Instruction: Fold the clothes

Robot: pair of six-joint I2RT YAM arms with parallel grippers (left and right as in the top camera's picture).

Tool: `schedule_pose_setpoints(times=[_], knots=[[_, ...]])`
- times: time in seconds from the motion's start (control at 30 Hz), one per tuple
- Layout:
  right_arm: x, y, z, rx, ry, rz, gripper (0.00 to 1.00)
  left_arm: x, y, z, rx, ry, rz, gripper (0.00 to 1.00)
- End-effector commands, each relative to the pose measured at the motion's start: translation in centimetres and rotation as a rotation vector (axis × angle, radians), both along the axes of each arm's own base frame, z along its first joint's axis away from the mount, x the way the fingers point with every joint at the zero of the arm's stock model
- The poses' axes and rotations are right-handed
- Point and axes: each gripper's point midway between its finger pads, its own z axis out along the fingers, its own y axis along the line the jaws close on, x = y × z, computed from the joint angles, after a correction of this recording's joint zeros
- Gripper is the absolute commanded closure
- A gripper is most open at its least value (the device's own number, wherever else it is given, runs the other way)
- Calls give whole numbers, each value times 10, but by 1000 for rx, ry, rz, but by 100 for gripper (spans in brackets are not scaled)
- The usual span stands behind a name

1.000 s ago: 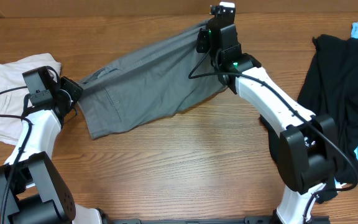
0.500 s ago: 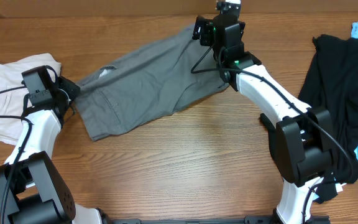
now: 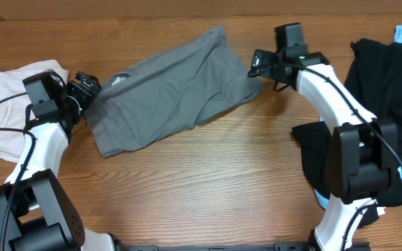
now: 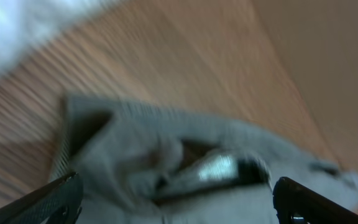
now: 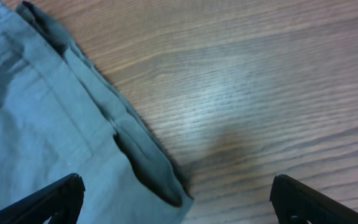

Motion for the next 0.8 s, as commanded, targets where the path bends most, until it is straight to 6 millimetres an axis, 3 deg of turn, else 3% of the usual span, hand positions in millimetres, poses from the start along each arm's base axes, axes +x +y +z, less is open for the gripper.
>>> schedule_pose_setpoints(times=[0.0, 0.17, 0.23, 0.3, 0.4, 0.5, 0.57, 0.77], knots=[[-13, 32, 12, 211, 43, 110, 1, 1, -28, 5, -35, -19, -147, 0], [-27, 39, -27, 230, 170, 101, 1, -2, -21, -3, 100, 17, -165, 0], [-31, 43, -45, 235, 213, 101, 9, -2, -11, -7, 208, 47, -141, 0], [-32, 44, -54, 242, 234, 87, 10, 1, -9, -8, 261, 47, -147, 0], [-33, 45, -63, 248, 251, 79, 10, 9, -14, -11, 329, 30, -208, 0], [-34, 45, -69, 249, 264, 79, 11, 12, -15, -27, 328, 48, -215, 0], [-32, 45, -69, 249, 258, 80, 18, 17, -12, -47, 323, 64, -211, 0], [-29, 46, -67, 251, 243, 82, 40, 14, 4, -68, 362, 133, -138, 0]])
